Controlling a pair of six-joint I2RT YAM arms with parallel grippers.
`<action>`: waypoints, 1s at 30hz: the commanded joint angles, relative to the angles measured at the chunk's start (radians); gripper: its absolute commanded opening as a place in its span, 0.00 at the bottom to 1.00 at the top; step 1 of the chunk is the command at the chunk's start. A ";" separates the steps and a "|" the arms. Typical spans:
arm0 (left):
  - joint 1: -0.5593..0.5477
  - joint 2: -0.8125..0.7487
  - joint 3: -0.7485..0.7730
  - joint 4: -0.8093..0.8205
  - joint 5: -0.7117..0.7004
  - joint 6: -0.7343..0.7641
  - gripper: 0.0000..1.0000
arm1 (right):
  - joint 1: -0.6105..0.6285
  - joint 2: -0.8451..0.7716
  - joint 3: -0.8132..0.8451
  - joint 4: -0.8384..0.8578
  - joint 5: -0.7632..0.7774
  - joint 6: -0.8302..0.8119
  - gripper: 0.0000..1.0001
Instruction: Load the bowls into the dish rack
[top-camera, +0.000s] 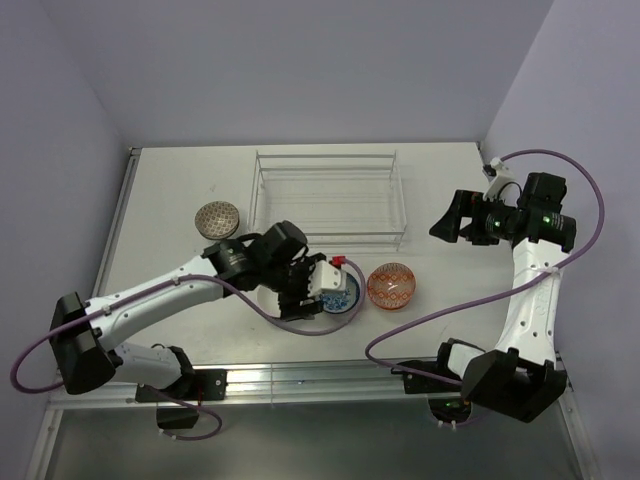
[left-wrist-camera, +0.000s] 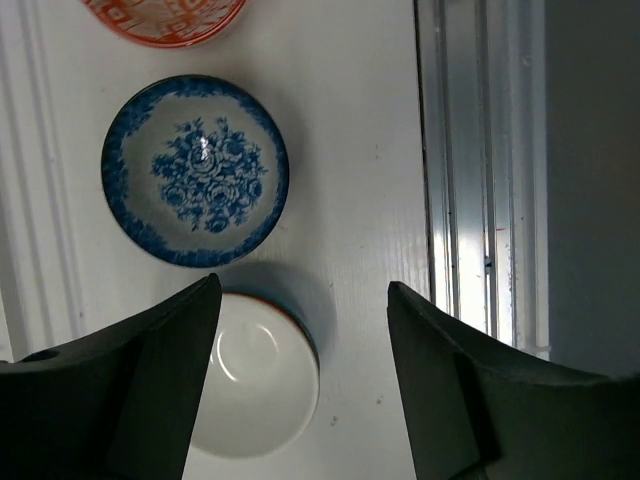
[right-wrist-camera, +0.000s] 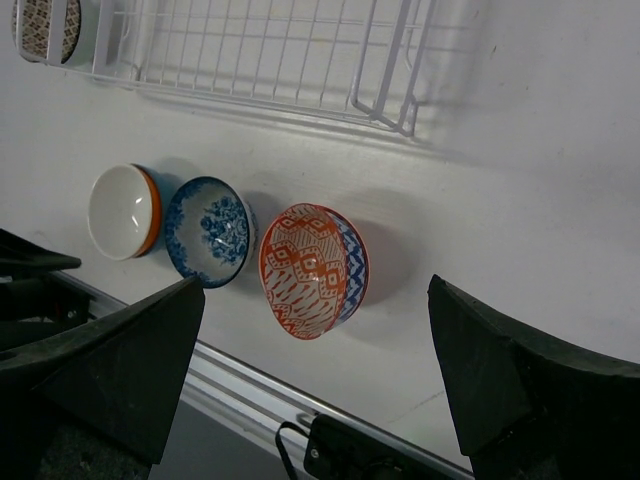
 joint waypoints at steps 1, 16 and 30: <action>-0.060 0.033 -0.008 0.104 -0.012 0.073 0.72 | -0.016 -0.019 0.012 -0.022 -0.026 -0.012 1.00; -0.100 0.246 -0.065 0.253 -0.032 0.217 0.62 | -0.062 -0.024 -0.005 -0.052 -0.133 -0.003 1.00; -0.104 0.396 -0.054 0.277 -0.074 0.262 0.47 | -0.074 0.007 0.000 -0.067 -0.176 -0.021 1.00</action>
